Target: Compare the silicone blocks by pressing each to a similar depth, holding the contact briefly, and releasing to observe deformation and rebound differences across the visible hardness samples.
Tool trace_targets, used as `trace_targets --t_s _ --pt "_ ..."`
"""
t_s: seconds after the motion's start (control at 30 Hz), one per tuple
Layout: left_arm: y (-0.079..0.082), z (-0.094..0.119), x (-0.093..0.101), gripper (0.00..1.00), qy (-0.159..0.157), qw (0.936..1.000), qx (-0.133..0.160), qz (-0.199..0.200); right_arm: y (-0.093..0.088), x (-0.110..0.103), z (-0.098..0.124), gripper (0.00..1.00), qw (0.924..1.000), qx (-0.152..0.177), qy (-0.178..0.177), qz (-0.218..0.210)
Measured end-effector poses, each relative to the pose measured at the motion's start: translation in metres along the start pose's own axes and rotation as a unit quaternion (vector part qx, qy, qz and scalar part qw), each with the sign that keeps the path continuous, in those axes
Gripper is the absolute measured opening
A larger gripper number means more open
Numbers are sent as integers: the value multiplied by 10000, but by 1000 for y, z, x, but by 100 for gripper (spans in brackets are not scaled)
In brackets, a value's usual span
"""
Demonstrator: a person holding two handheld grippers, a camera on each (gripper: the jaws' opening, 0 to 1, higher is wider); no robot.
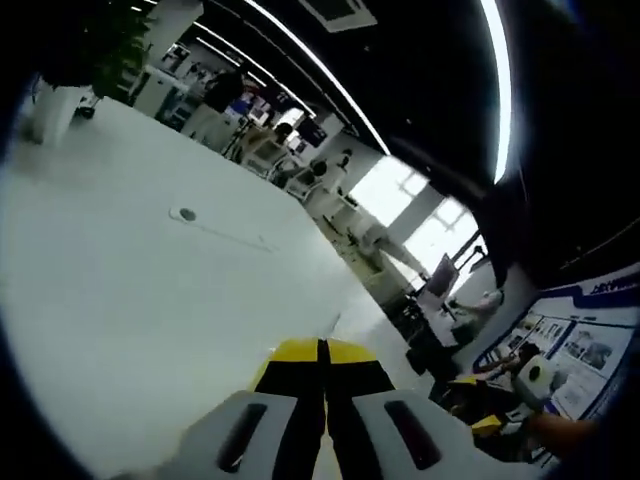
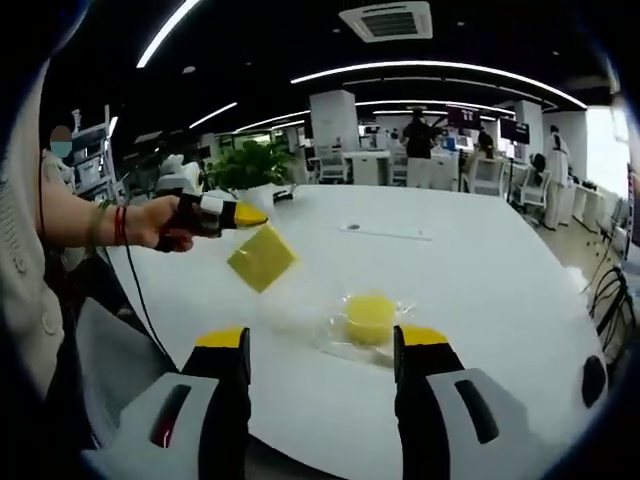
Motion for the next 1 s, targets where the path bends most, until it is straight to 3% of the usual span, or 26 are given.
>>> trace_targets --t_s 0.27,0.5,0.77,1.0 --pt "11 11 26 0 -28 9942 -260 -1043 22 -3 0 53 9993 157 124 307" --pt "21 12 29 0 -41 9933 -195 -1138 28 -7 1 53 9987 219 213 399" --pt "32 10 39 0 -277 9927 -198 -1153 29 -13 0 53 9979 195 425 455" --pt "39 7 50 0 -339 9869 -301 -1549 43 -7 -6 53 9957 157 575 703"
Point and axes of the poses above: the point that each gripper's makers call its tool centre point, and the gripper's own axes: z roughly backward along the fingers, x roughly to its right, y roughly out of its top, the point moved 2 cm from there along z, roughly backward along the fingers, and after that the axes turned 8 degrees about -x, right-handed, at the moved point
